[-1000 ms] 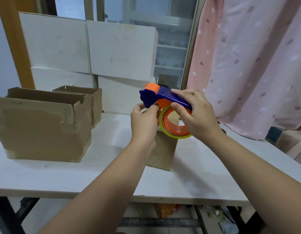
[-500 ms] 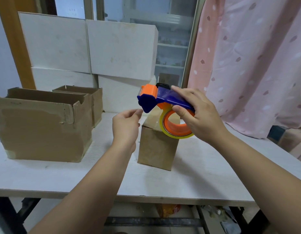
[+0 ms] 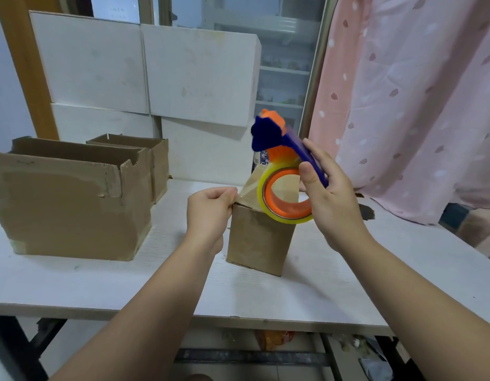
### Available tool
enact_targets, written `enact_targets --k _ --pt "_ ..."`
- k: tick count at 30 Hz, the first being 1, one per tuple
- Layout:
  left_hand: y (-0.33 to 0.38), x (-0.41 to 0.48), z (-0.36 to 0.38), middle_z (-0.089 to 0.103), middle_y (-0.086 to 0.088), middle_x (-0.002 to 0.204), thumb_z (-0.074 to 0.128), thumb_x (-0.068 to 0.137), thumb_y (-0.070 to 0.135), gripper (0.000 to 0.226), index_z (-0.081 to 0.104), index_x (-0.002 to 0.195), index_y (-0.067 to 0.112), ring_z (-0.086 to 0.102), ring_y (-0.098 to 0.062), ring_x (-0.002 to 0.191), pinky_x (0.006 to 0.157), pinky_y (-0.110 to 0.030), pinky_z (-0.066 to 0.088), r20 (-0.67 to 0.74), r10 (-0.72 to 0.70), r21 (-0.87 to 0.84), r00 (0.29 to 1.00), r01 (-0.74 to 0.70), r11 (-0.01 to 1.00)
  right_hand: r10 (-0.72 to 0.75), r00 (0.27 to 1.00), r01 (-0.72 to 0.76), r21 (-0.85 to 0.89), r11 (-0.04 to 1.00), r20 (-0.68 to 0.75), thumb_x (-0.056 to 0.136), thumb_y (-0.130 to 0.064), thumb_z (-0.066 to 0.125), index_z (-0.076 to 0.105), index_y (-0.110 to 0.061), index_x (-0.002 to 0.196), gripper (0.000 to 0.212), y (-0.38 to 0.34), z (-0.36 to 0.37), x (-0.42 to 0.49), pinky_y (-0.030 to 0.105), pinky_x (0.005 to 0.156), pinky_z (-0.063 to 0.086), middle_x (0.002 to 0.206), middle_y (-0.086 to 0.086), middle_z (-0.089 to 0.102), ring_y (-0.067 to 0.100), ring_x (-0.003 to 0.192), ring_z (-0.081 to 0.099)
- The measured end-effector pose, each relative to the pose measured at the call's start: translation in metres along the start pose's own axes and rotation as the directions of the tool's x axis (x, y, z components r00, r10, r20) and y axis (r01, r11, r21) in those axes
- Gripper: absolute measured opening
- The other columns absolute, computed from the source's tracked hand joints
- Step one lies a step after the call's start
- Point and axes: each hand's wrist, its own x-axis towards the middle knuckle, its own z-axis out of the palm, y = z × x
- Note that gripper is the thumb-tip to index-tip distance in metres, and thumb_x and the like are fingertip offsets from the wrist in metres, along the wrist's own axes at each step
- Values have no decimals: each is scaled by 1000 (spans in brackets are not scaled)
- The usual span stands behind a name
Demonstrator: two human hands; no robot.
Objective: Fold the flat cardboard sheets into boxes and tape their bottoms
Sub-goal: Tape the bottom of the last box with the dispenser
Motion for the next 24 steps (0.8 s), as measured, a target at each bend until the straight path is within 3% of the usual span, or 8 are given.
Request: enact_targets --k 4,8,12,14,17,19,24 --pt "-7 2 -2 72 -11 90 59 90 6 12 71 87 6 68 -27 93 88 -35 53 -13 -68 -39 998 68 997 134 988 -115 213 970 -76 73 -67 51 44 -54 122 51 2 13 -5 37 104 45 130 -23 52 3 121 51" --pt "-12 3 -3 71 -12 91 57 91 5 12 68 95 1 69 -22 87 82 -29 54 -34 -124 -129 992 119 984 169 982 -144 247 958 -85 69 -71 50 41 -49 133 68 3 20 -6 35 108 42 133 -25 48 1 124 47" --pt "-9 -1 -4 72 -8 73 58 89 1 8 66 87 0 71 -14 68 64 -19 56 -21 -174 -275 984 162 948 195 980 -174 310 935 -38 70 -63 55 44 -55 120 52 4 16 -1 41 106 44 131 -21 54 5 124 51" --pt "-7 -1 -5 71 -3 63 58 89 -1 10 65 83 0 70 -11 62 60 -18 56 -1 -182 -298 983 173 939 230 973 -218 389 895 18 71 -57 58 47 -51 125 56 7 9 4 42 100 49 124 -20 61 10 120 57" --pt "-6 2 -7 70 -4 62 56 89 -4 13 63 80 0 70 -13 60 64 -21 57 21 -225 -327 974 219 919 247 954 -298 444 845 170 77 -48 59 43 -38 139 65 8 -2 11 37 83 57 119 -15 66 13 112 63" --pt "-6 4 -9 70 -7 69 54 90 -6 12 63 81 -3 70 -15 62 66 -23 58 47 -243 -339 969 245 909 222 943 -314 441 841 247 75 -47 63 44 -39 139 67 9 -8 13 35 74 58 118 -13 67 13 107 66" --pt "-12 8 -13 68 -20 90 54 89 -7 10 64 88 -9 69 -24 78 83 -33 55 71 -234 -310 970 244 919 166 937 -299 458 837 309 69 -46 73 54 -49 124 58 18 -12 17 37 79 57 123 -16 64 17 106 63"
